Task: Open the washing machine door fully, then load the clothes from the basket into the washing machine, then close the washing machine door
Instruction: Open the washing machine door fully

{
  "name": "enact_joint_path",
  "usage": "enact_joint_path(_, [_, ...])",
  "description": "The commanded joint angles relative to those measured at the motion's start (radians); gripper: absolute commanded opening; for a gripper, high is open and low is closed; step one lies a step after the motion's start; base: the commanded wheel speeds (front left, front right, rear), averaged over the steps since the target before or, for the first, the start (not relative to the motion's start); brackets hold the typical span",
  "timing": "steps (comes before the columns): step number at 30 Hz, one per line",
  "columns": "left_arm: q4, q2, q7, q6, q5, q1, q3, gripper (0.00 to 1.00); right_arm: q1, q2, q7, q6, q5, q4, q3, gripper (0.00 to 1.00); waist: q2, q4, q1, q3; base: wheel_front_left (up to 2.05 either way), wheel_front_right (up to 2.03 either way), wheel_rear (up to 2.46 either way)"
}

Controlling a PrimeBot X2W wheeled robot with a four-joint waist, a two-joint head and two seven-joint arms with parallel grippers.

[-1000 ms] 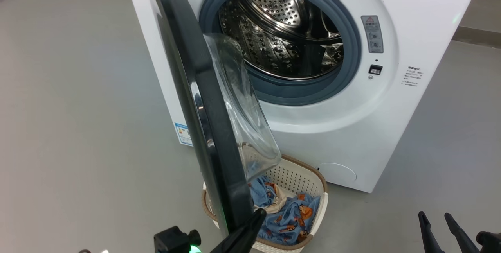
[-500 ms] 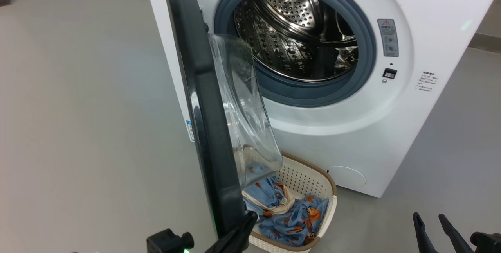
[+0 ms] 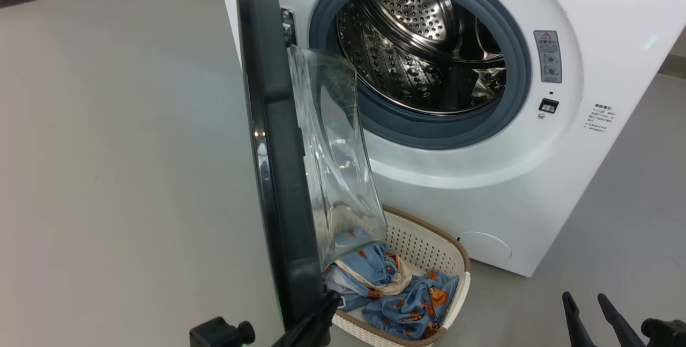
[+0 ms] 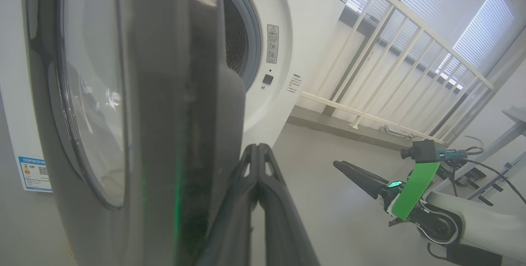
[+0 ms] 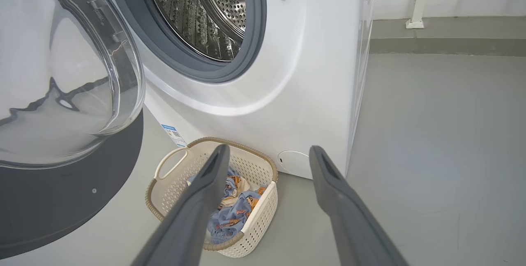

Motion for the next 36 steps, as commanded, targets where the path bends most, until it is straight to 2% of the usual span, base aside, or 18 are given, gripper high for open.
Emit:
enact_joint_path(1, [-0.018,0.030,0.001,0.023,0.000,-0.030,0.062,0.00,-0.004,-0.018,-0.012,0.002,-0.008,-0.022,0.020,1.00,-0.0001,0.001,0.0000,0.000,0.00,0.00,0.00])
enact_joint_path(36, [-0.055,0.121,-0.004,0.120,-0.028,0.009,0.181,0.00,-0.004,-0.023,-0.012,0.002,-0.005,-0.021,0.026,1.00,-0.0001,0.036,0.0000,0.010,0.00,0.00,0.00])
